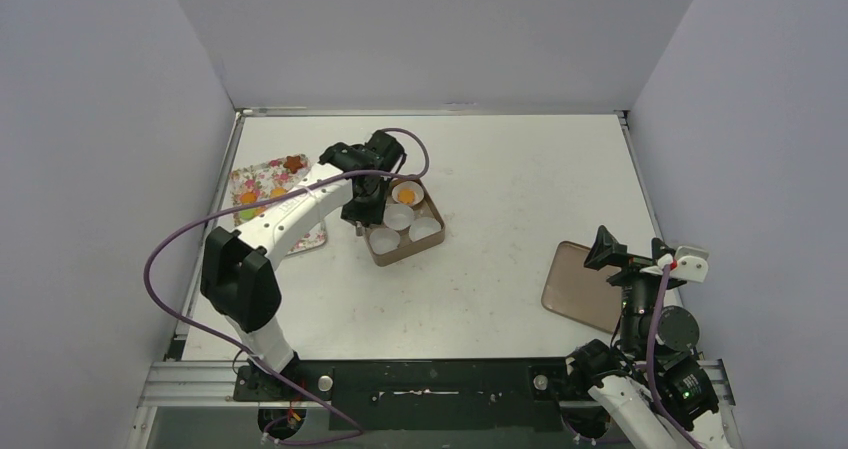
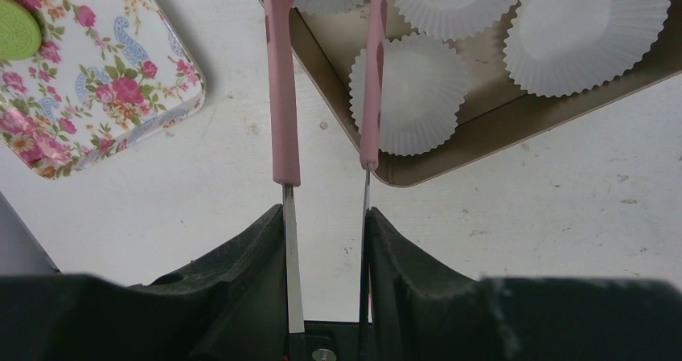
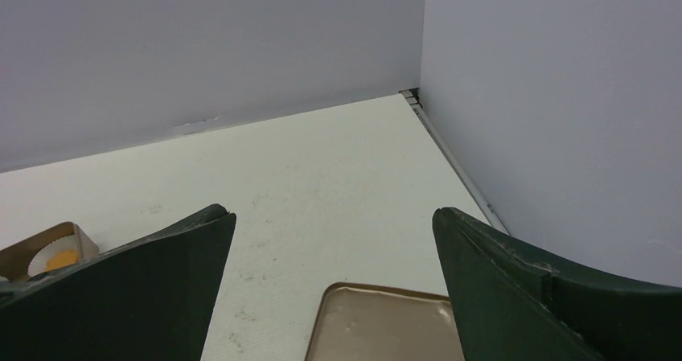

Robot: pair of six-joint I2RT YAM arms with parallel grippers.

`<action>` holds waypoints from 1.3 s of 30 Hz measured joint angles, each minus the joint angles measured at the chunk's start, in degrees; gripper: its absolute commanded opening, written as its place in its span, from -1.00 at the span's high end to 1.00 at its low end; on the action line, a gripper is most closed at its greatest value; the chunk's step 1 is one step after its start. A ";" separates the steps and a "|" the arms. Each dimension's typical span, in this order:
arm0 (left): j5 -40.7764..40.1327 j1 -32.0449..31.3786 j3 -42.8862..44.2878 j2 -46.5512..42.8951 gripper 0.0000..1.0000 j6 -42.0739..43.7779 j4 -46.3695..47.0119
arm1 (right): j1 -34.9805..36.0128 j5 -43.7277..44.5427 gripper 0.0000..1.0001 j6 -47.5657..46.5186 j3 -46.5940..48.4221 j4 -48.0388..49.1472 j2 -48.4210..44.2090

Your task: Pack the cookies

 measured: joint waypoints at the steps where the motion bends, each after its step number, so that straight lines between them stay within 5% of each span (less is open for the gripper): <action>1: -0.02 -0.02 0.31 0.33 0.56 0.17 -0.02 | 0.00 0.00 -1.00 0.00 0.00 0.00 -0.07; 39: -1.53 0.09 1.27 5.73 0.18 0.92 -0.61 | 0.02 0.00 -1.00 -0.17 -0.24 0.04 -0.63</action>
